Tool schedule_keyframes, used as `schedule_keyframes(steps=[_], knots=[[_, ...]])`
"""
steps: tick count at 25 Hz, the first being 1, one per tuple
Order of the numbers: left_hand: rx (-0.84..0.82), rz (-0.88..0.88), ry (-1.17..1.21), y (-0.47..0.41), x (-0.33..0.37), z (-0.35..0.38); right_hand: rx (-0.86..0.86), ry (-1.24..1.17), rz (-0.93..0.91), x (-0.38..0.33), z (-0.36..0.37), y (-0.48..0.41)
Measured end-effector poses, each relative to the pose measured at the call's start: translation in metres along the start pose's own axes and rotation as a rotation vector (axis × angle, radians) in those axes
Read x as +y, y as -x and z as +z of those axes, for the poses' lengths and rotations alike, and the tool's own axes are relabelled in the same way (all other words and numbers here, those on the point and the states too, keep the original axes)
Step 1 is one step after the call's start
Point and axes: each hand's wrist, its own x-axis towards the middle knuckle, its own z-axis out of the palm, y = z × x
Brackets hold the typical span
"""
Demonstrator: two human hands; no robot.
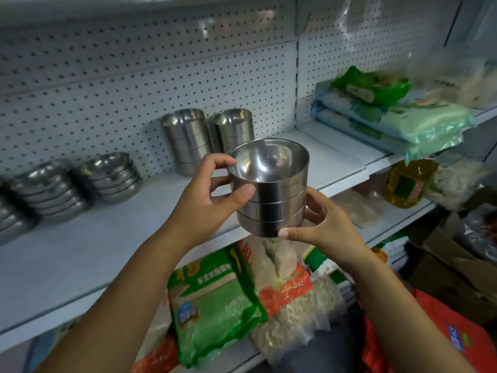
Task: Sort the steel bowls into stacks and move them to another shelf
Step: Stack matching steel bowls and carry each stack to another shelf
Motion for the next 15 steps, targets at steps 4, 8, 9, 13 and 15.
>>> schedule_keyframes(steps=[4, 8, 9, 13, 15], knots=[[-0.004, -0.016, -0.112, -0.064, -0.013, 0.026, 0.028, -0.001, 0.004, 0.024, -0.034, -0.049], [-0.073, -0.068, -0.111, -0.109, -0.031, 0.042, 0.092, 0.050, 0.024, 0.045, -0.052, -0.085], [-0.080, -0.084, -0.114, -0.120, -0.036, 0.046, 0.107, 0.061, 0.031, 0.049, -0.056, -0.094], [-0.096, -0.118, -0.160, -0.152, -0.053, 0.054, 0.123, 0.132, 0.064, 0.062, -0.064, -0.120], [-0.118, -0.119, -0.190, -0.167, -0.063, 0.054, 0.139, 0.134, 0.084, 0.070, -0.065, -0.130]])
